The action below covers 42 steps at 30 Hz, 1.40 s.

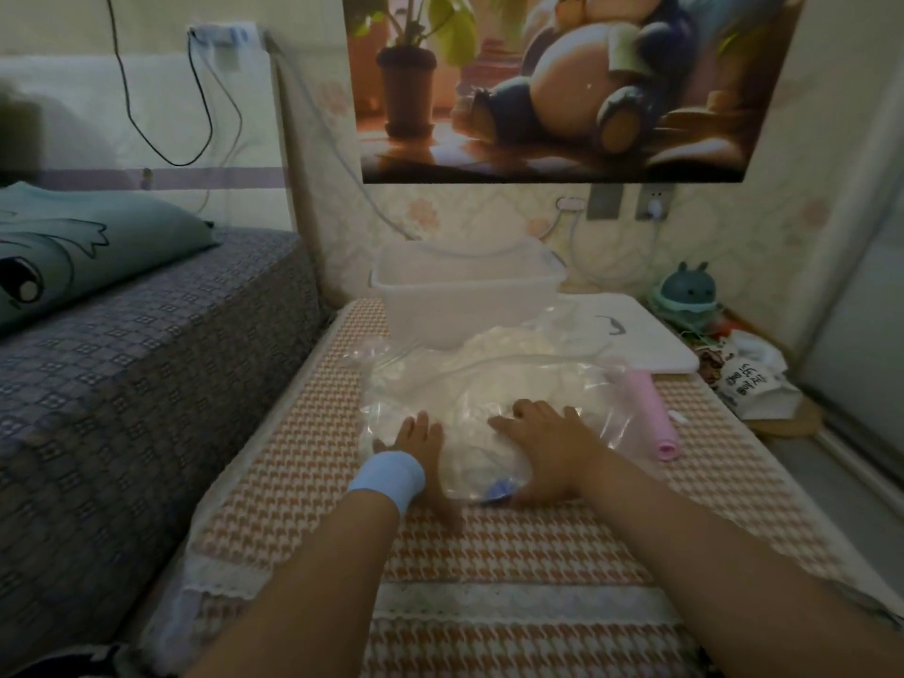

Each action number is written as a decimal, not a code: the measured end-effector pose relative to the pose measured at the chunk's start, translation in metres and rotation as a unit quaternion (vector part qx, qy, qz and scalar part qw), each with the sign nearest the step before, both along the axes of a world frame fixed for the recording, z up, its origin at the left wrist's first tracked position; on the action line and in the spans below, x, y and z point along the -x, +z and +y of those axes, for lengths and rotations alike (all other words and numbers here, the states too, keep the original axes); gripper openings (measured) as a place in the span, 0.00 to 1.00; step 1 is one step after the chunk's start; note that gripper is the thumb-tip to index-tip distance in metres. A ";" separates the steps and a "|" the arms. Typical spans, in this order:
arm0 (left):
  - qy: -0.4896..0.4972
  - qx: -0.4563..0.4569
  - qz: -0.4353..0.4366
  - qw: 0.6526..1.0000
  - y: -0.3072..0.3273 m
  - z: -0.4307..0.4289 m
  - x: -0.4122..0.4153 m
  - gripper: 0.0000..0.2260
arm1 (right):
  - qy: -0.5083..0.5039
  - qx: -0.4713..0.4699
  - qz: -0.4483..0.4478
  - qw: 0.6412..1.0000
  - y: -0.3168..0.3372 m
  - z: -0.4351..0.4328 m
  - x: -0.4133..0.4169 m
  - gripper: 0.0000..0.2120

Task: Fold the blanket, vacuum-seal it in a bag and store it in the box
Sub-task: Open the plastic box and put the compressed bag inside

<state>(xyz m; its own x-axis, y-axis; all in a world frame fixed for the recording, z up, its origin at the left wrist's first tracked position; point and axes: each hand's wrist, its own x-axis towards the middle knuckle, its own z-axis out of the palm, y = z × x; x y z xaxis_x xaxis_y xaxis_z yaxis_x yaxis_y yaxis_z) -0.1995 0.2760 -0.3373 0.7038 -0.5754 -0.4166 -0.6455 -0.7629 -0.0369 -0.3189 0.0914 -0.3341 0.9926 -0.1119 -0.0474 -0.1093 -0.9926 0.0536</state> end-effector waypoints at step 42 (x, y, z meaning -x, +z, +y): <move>-0.020 0.085 -0.125 0.988 0.240 -0.144 -0.171 0.14 | -0.101 0.040 -0.162 0.981 0.214 -0.104 -0.172 0.14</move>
<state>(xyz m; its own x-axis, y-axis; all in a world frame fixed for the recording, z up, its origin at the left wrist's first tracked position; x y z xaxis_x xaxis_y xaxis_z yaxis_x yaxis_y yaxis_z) -0.0284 0.1318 -0.0969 0.7473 -0.6520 -0.1279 -0.6627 -0.7453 -0.0728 -0.1472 -0.0128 -0.1197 0.9110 -0.2983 0.2846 -0.3277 -0.9429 0.0605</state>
